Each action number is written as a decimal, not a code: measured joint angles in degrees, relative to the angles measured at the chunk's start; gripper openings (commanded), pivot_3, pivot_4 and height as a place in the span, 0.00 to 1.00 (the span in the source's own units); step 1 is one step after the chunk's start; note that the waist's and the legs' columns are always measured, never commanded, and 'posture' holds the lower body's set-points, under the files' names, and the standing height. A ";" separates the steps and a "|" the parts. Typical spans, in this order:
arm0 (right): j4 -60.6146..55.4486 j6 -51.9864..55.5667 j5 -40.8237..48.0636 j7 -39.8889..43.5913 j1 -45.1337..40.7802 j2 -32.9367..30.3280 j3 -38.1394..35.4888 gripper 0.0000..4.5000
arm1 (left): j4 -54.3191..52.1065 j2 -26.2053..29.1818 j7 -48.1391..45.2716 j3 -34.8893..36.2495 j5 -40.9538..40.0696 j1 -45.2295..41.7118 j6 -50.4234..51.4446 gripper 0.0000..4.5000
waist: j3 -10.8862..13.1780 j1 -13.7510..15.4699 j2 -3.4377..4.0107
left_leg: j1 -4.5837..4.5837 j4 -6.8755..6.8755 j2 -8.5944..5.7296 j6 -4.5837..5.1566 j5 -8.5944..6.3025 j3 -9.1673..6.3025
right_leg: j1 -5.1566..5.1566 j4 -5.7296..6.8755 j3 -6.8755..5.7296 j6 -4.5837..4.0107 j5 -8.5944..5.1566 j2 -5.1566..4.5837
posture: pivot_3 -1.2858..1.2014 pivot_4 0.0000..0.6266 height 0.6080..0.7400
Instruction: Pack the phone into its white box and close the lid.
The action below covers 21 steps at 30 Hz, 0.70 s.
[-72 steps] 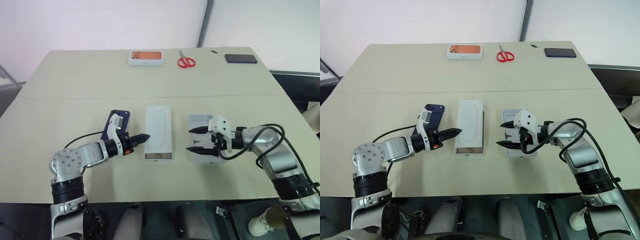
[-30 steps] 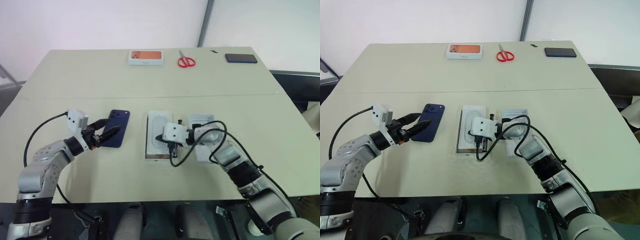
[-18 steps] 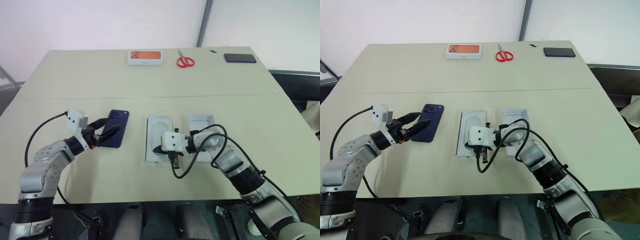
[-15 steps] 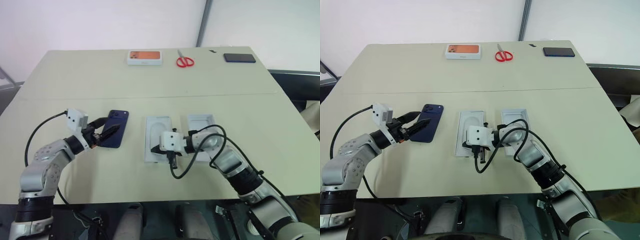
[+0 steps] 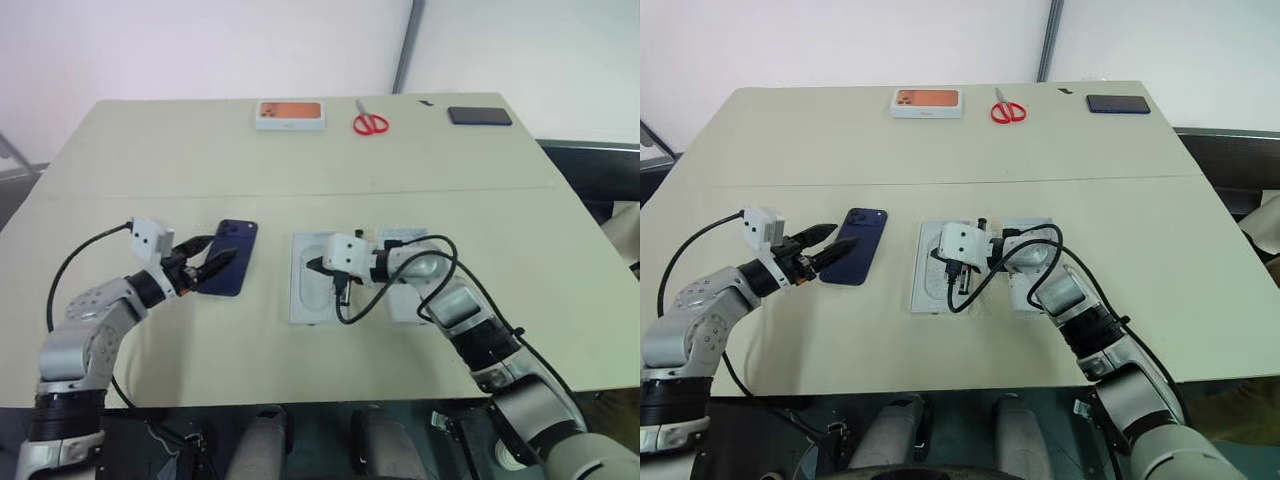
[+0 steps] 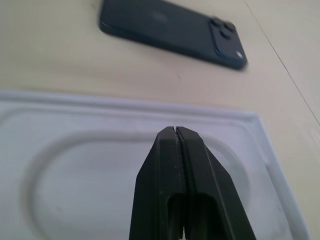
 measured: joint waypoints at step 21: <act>16.78 10.70 -5.57 -7.22 -14.49 19.82 6.43 0.01 | 39.00 6.89 -12.79 -3.44 2.38 -23.84 17.48 0.75 | -0.01 -0.06 0.00 | 0.02 0.01 -0.01 -0.06 0.04 -0.02 | -0.10 0.28 -0.02 -0.08 0.05 0.17 | 0.52 0.24 1.00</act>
